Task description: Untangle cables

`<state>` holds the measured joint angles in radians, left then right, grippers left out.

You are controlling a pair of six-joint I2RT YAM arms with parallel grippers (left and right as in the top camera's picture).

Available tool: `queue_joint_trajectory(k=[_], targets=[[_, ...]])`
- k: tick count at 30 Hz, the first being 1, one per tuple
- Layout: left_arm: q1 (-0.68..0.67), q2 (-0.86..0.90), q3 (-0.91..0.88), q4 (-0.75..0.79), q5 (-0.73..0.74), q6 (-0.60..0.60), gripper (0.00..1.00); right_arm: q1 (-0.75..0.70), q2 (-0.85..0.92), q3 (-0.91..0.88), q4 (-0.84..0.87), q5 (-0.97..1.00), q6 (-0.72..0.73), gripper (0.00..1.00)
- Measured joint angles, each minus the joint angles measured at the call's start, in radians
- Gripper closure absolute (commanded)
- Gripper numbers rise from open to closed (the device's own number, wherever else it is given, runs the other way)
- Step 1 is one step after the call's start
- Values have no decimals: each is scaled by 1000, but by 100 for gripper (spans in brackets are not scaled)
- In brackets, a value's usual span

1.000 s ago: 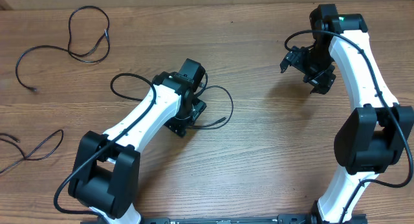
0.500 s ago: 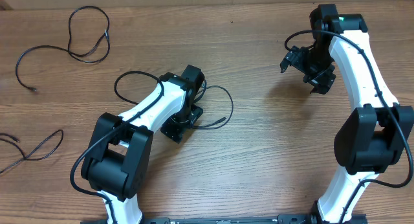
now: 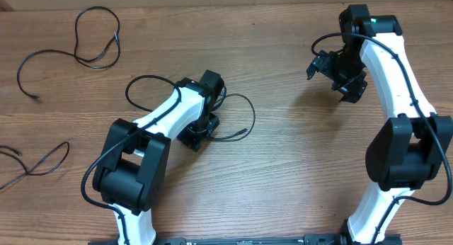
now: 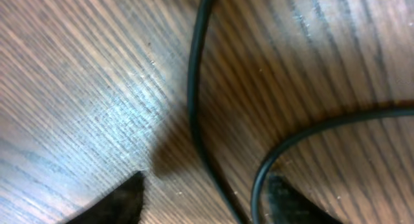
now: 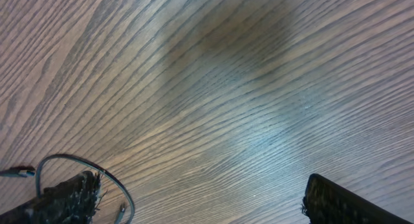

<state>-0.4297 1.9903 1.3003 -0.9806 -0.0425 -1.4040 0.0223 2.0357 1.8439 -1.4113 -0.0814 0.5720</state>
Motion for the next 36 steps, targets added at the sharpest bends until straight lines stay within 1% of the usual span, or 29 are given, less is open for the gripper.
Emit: queue_joint_trajectory(k=[2,6,12,13,16,18,20,23,27,30,31,33,34,35,36], targets=[[3,5,3,-25,-13,12,77,0,0,0,0,0,-1,0],[33,16,-1,-84,-43,26,96,0,0,0,0,0,-1,0],[93,21,-1,-124,-68,37,96,0,0,0,2,1,0,0],[104,22,0,-144,-88,41,96,0,0,0,2,2,0,0],[172,39,23,-273,-162,48,96,0,0,-8,14,5,0,0],[237,48,72,-376,-227,50,96,0,0,-21,32,7,0,0],[312,52,159,-485,-303,50,96,0,0,-37,50,8,0,0],[401,52,278,-583,-397,51,96,0,0,-53,58,8,0,0],[509,52,410,-687,-482,51,96,0,0,-55,79,8,0,0],[567,52,464,-701,-486,75,96,0,0,-55,89,9,0,0],[576,52,468,-698,-480,88,95,0,0,-55,91,8,0,0],[584,52,468,-668,-447,152,82,0,0,-55,94,8,0,0],[583,52,468,-634,-414,205,62,0,0,-55,98,8,0,0],[580,52,468,-608,-389,241,55,0,0,-55,101,8,0,0],[573,52,469,-576,-349,304,50,0,0,-55,103,9,0,0]])
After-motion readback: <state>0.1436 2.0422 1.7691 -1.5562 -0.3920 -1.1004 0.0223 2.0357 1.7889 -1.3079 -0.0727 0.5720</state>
